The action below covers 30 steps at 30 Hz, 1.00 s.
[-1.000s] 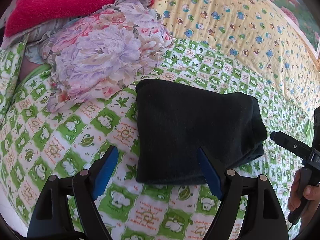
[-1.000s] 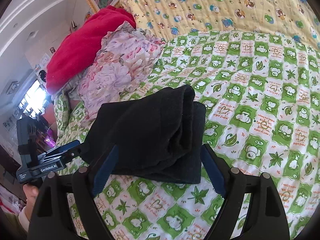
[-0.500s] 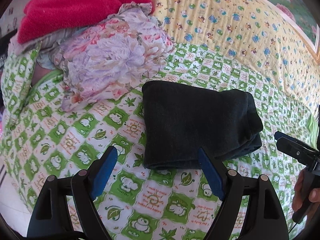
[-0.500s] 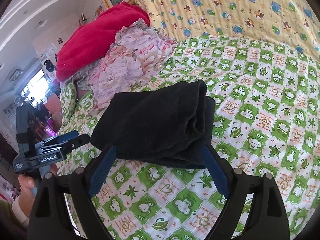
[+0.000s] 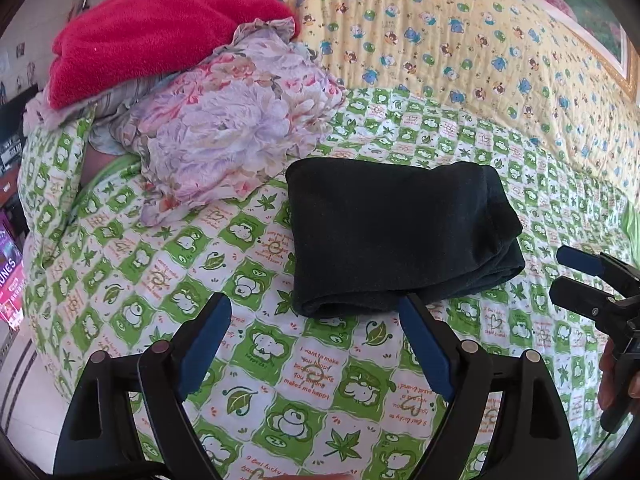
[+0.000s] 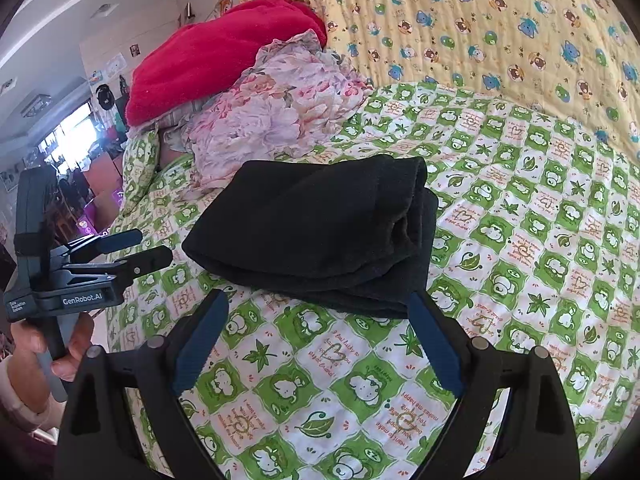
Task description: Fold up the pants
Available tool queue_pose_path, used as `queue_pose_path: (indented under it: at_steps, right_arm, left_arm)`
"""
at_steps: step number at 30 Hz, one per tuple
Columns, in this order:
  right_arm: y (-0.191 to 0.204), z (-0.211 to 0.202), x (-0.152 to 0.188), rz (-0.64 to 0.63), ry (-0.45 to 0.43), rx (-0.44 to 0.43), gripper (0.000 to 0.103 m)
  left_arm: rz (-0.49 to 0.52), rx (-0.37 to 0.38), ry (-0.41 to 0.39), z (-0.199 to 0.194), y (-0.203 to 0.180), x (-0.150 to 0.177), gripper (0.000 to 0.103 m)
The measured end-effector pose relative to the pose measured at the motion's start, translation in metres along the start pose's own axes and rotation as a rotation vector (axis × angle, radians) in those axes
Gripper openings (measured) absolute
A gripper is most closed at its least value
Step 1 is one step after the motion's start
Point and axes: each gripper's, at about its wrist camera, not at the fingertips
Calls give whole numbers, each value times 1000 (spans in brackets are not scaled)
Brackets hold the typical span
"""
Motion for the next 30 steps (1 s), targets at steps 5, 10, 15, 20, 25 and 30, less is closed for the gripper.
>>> queue_pose_path:
  at_steps: [5, 10, 15, 20, 25, 30]
  right_arm:
    - [1, 1, 2, -7, -12, 15, 91]
    - [1, 3, 2, 3, -27, 20, 92]
    - [4, 9, 2, -9, -26, 26, 92]
    - [6, 14, 3, -16, -26, 22, 92]
    - [7, 20, 4, -18, -20, 19, 92]
    - [7, 25, 5, -16, -9, 14, 92]
  left_arm:
    - [22, -19, -25, -6, -3, 3, 90]
    - [38, -32, -34, -5, -3, 3, 90]
    - [44, -33, -29, -2, -3, 5, 91]
    - [59, -35, -18, 4, -5, 7, 91]
    - [68, -36, -4, 12, -7, 10, 91]
    - [72, -29, 6, 18, -8, 12, 91]
Point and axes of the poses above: each gripper's, at about its wrist camera, not at the fingertips, and z roughly the way its jaws point, y to its left, x to its underside, and after that the axes turned 9 degrees about x, right-handed
